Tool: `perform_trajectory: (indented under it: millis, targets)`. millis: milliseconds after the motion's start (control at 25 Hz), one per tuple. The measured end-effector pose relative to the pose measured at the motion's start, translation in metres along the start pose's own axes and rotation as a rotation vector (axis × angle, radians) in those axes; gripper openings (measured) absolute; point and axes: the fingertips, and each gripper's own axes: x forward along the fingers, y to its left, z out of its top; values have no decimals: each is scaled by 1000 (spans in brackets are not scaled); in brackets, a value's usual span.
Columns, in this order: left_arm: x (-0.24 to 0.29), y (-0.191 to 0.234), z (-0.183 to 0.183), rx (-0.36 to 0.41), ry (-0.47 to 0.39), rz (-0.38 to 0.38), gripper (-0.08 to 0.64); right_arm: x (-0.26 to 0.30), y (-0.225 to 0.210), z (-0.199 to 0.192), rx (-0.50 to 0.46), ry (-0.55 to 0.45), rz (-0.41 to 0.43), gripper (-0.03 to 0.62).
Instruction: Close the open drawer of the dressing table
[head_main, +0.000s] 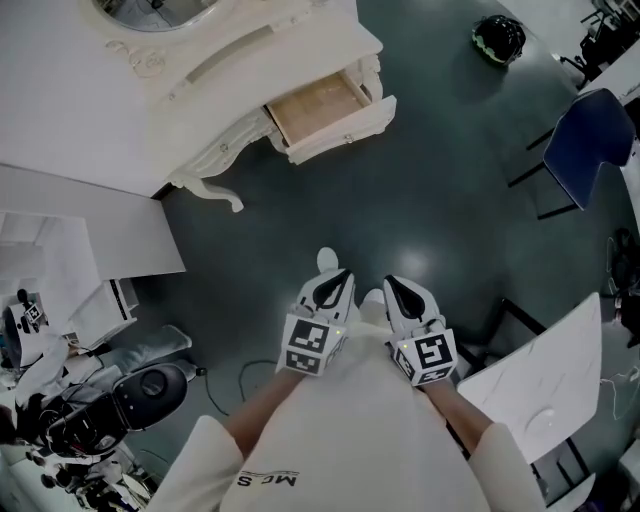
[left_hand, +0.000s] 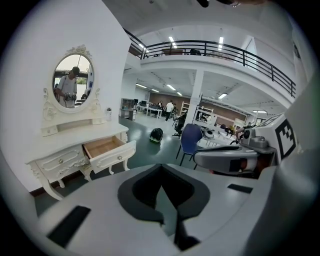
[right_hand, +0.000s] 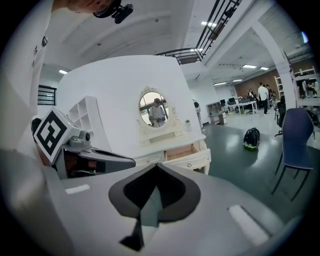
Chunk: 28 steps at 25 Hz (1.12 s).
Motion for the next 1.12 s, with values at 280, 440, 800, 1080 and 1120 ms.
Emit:
perform_trajectory:
  millis: [280, 440, 800, 1080, 1120]
  targets:
    - [22, -16, -6, 2, -16, 35, 9, -6, -24, -15, -34, 22, 32, 0]
    - [35, 14, 11, -10, -22, 34, 9, 27, -26, -1, -41, 39, 43, 0]
    - [73, 77, 49, -21, -17, -7, 9, 103, -38, 38, -60, 34, 23, 0]
    - [95, 149, 95, -18, -27, -52, 9, 181, -40, 83, -142, 49, -23, 0]
    - [99, 157, 100, -6, -26, -64, 9, 192, -42, 88, -156, 47, -34, 0]
